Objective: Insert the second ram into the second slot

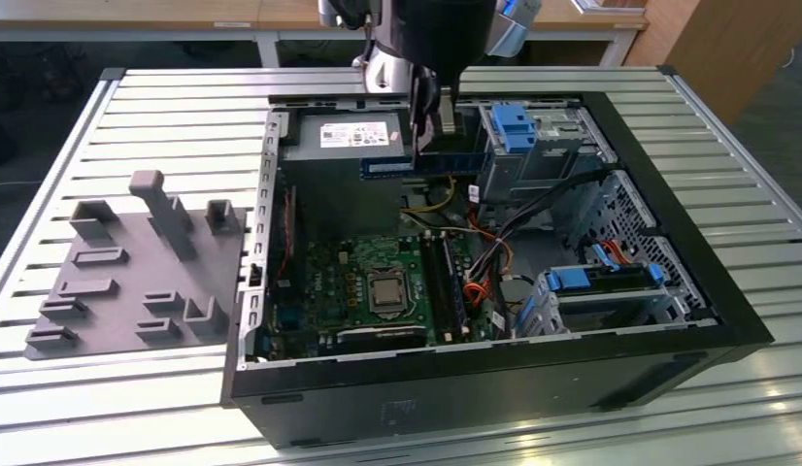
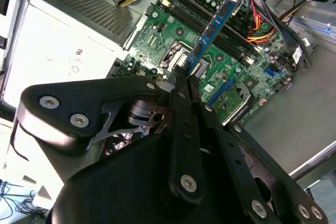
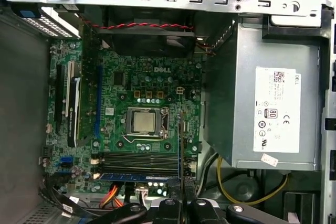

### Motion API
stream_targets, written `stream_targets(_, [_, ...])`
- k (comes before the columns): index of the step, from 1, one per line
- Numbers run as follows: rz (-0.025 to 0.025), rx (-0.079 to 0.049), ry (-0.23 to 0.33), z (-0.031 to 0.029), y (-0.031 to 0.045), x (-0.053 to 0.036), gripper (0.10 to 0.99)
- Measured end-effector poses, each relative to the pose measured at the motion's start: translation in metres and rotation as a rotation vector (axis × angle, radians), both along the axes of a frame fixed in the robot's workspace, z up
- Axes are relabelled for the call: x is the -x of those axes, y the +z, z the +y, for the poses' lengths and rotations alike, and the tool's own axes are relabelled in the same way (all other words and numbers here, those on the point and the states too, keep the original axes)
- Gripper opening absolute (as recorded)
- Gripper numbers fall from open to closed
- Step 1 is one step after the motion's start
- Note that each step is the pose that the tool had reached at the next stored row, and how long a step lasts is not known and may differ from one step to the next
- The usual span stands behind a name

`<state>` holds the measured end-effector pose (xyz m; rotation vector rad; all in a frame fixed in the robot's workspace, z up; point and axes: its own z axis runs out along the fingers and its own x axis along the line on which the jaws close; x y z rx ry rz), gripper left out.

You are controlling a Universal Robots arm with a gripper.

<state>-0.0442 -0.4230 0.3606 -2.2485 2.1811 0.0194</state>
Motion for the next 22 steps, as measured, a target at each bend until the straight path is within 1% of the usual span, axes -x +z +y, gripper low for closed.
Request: stream_targets(22, [0.0000,0.000,0.000,-0.0072,-0.0017,0.0000,0.137])
